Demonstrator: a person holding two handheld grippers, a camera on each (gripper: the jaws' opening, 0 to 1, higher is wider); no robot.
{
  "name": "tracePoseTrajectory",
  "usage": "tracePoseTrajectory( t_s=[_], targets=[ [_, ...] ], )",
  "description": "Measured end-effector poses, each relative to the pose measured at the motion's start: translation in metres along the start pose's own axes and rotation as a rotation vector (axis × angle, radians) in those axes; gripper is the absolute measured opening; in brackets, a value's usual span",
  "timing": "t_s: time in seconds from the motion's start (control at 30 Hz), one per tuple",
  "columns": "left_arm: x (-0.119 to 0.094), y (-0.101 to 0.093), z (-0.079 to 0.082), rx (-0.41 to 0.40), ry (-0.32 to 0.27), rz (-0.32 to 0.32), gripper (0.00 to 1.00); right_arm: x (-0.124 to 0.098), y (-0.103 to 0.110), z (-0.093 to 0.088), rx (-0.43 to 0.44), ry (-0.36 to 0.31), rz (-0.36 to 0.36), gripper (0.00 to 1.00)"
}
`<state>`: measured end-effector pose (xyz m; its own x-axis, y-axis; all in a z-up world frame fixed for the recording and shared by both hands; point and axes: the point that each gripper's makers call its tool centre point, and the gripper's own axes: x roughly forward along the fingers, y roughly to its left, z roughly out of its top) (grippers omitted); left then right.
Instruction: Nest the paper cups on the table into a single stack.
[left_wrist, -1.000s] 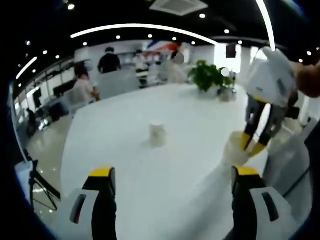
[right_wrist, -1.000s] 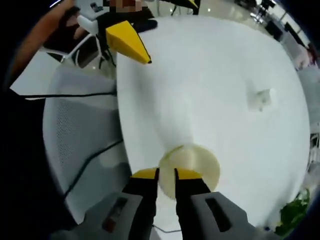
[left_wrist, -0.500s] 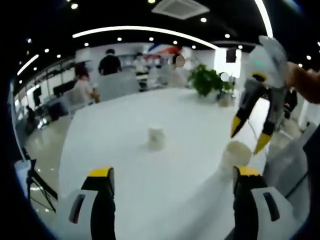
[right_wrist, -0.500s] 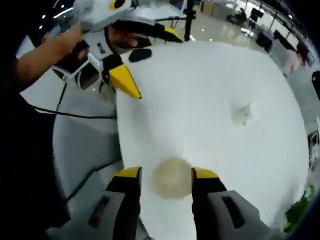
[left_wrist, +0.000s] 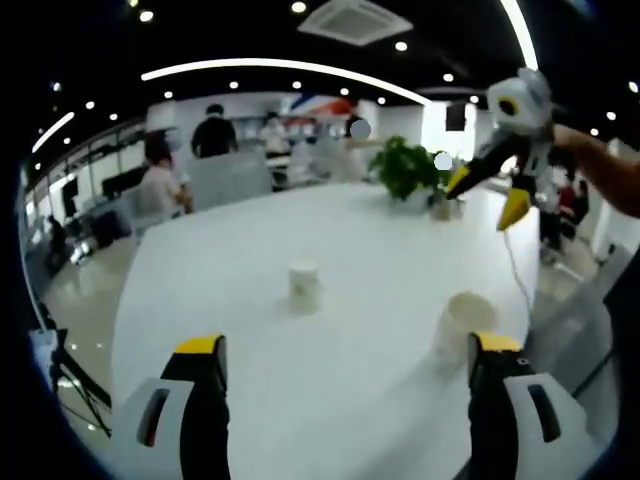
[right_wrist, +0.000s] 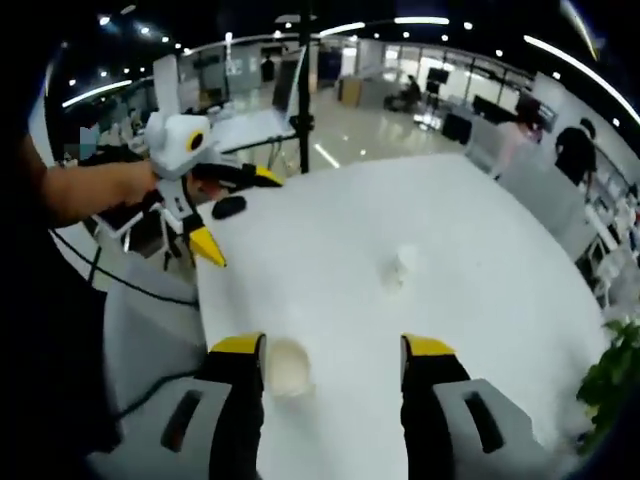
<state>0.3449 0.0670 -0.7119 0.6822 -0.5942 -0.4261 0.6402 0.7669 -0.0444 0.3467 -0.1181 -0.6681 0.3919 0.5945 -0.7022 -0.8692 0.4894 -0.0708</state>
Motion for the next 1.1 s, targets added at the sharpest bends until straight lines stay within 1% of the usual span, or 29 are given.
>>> tracePoseTrajectory(
  t_s=[0.07, 0.1, 0.13, 0.2, 0.23, 0.3, 0.33, 0.4, 0.43, 0.5, 0.53, 0.57, 0.63, 0.67, 0.7, 0.73, 0.77, 0.8, 0.83, 0.87, 0.9, 0.97, 1.03, 1.1],
  targets=[
    [0.0, 0.0, 0.001, -0.008, -0.007, -0.005, 0.99, -0.004, -0.007, -0.001, 0.003, -0.047, -0.035, 0.54],
    [-0.001, 0.001, 0.001, -0.011, -0.009, -0.006, 0.99, -0.006, -0.009, -0.004, 0.011, -0.058, -0.041, 0.56],
    [-0.001, 0.001, 0.001, -0.014, -0.01, -0.007, 0.99, -0.008, -0.014, -0.004, 0.017, -0.084, -0.058, 0.59],
    [-0.001, 0.0, 0.002, -0.019, -0.018, -0.012, 0.99, -0.013, -0.028, -0.005, 0.026, -0.141, -0.13, 0.72],
    [-0.001, 0.001, 0.002, -0.021, -0.022, -0.011, 0.99, -0.015, -0.031, -0.007, 0.025, -0.153, -0.143, 0.75],
    [-0.002, 0.001, 0.003, -0.023, -0.027, -0.01, 0.99, -0.02, -0.038, -0.01, 0.047, -0.187, -0.172, 0.78],
    [-0.002, 0.001, 0.003, -0.026, -0.032, -0.013, 0.99, -0.022, -0.042, -0.013, 0.054, -0.217, -0.183, 0.79],
    [-0.002, -0.009, 0.006, -0.021, -0.056, -0.062, 0.99, -0.021, -0.045, -0.02, 0.059, -0.243, -0.187, 0.84],
    [-0.002, -0.008, 0.004, -0.014, -0.055, -0.056, 0.99, -0.021, -0.05, -0.029, 0.067, -0.25, -0.207, 0.85],
    [0.0, -0.006, 0.002, 0.01, -0.057, -0.034, 0.99, -0.022, -0.053, -0.04, 0.082, -0.283, -0.213, 0.87],
    [-0.001, -0.005, 0.002, 0.007, -0.061, -0.024, 0.99, -0.023, -0.054, -0.045, 0.097, -0.295, -0.213, 0.88],
    [-0.001, -0.004, 0.002, 0.001, -0.07, -0.019, 0.99, -0.023, -0.055, -0.051, 0.111, -0.325, -0.215, 0.9],
    [-0.003, 0.001, 0.003, -0.01, -0.086, 0.005, 0.99, -0.024, -0.058, -0.062, 0.113, -0.327, -0.228, 0.92],
    [-0.004, 0.005, 0.0, -0.009, -0.084, 0.028, 0.99, -0.024, -0.057, -0.069, 0.132, -0.345, -0.215, 0.94],
    [-0.005, 0.007, -0.002, -0.012, -0.086, 0.031, 0.99, -0.023, -0.055, -0.075, 0.18, -0.368, -0.195, 0.97],
    [-0.005, 0.008, -0.003, -0.014, -0.087, 0.033, 0.99, -0.024, -0.054, -0.078, 0.196, -0.374, -0.188, 1.0],
    [-0.006, 0.009, -0.004, -0.013, -0.089, 0.036, 0.99, -0.025, -0.052, -0.083, 0.214, -0.388, -0.178, 1.0],
    [-0.006, 0.01, -0.005, -0.013, -0.087, 0.039, 0.99, -0.026, -0.052, -0.084, 0.217, -0.396, -0.177, 1.0],
    [-0.007, 0.013, -0.007, -0.021, -0.087, 0.04, 0.99, -0.028, -0.051, -0.089, 0.217, -0.401, -0.178, 1.0],
    [-0.008, 0.013, -0.007, -0.029, -0.091, 0.042, 0.99, -0.029, -0.049, -0.089, 0.212, -0.409, -0.18, 1.0],
    [-0.009, 0.014, -0.006, -0.033, -0.099, 0.047, 0.99, -0.031, -0.05, -0.086, 0.198, -0.43, -0.194, 1.0],
    [-0.012, 0.013, -0.005, -0.038, -0.116, 0.05, 0.99, -0.033, -0.05, -0.082, 0.185, -0.462, -0.196, 1.0],
    [-0.016, 0.012, -0.01, -0.022, -0.117, 0.053, 0.99, -0.032, -0.049, -0.08, 0.197, -0.466, -0.191, 1.0],
    [-0.018, 0.012, -0.013, -0.025, -0.114, 0.041, 0.99, -0.029, -0.047, -0.08, 0.198, -0.448, -0.203, 1.0]
  ],
)
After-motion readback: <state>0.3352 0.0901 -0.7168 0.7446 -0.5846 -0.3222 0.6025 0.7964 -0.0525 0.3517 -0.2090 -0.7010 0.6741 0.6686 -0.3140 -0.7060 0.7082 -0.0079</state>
